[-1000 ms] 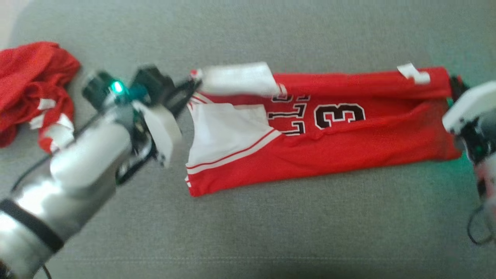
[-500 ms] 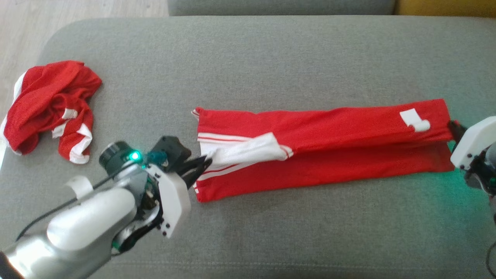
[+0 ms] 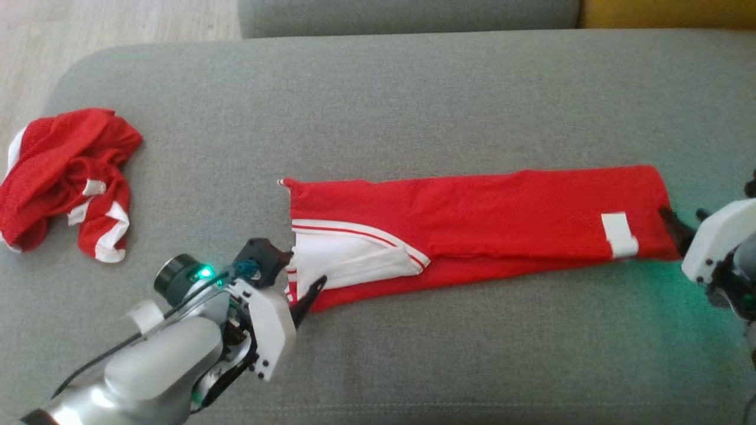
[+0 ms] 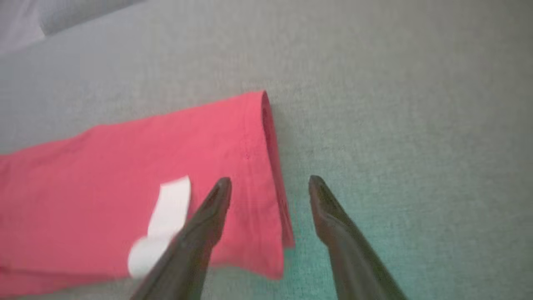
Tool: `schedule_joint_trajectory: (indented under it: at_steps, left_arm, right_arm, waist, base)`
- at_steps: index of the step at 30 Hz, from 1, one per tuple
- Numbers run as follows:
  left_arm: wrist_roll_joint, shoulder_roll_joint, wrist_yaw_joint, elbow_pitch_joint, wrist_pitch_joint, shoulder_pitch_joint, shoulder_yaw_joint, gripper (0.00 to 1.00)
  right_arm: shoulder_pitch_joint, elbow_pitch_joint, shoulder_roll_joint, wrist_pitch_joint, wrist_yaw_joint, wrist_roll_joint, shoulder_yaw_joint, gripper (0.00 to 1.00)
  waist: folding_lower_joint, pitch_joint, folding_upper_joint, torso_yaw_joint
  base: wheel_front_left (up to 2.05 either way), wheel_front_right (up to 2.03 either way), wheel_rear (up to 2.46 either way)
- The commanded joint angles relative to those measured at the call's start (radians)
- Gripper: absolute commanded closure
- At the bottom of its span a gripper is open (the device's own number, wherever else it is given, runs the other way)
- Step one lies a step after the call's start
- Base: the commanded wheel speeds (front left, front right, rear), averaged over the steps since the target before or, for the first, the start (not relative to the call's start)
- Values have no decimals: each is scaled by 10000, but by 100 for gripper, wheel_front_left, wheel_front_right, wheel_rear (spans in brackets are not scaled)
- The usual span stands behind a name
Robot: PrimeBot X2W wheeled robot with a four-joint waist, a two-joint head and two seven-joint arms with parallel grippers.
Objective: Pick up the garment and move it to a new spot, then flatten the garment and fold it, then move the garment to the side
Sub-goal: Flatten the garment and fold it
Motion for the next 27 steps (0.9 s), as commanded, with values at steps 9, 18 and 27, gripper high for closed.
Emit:
schedule_joint_trajectory:
  at_steps: [9, 18, 27]
  left_arm:
    - [-1107, -644, 1483, 362, -2530, 569, 2998, 0]
    - [1634, -2626, 2054, -1906, -2602, 3493, 7975, 0]
    - [3763, -4045, 440, -1929, -2604, 5324, 9905, 0]
  right_arm:
    - [825, -2705, 1006, -3295, -7, -567, -508, 0]
    - [2718, -4425, 1807, -6341, -7, -2412, -175, 0]
    - [3117, -4005, 2746, -6699, -7, -3214, -1450, 0]
  waist:
    - [1, -633, -1, 2]
    - [1, -976, -1, 273]
    - [1, -803, -1, 474]
  base:
    - [0, 0, 0]
    - [0, 0, 0]
    - [0, 0, 0]
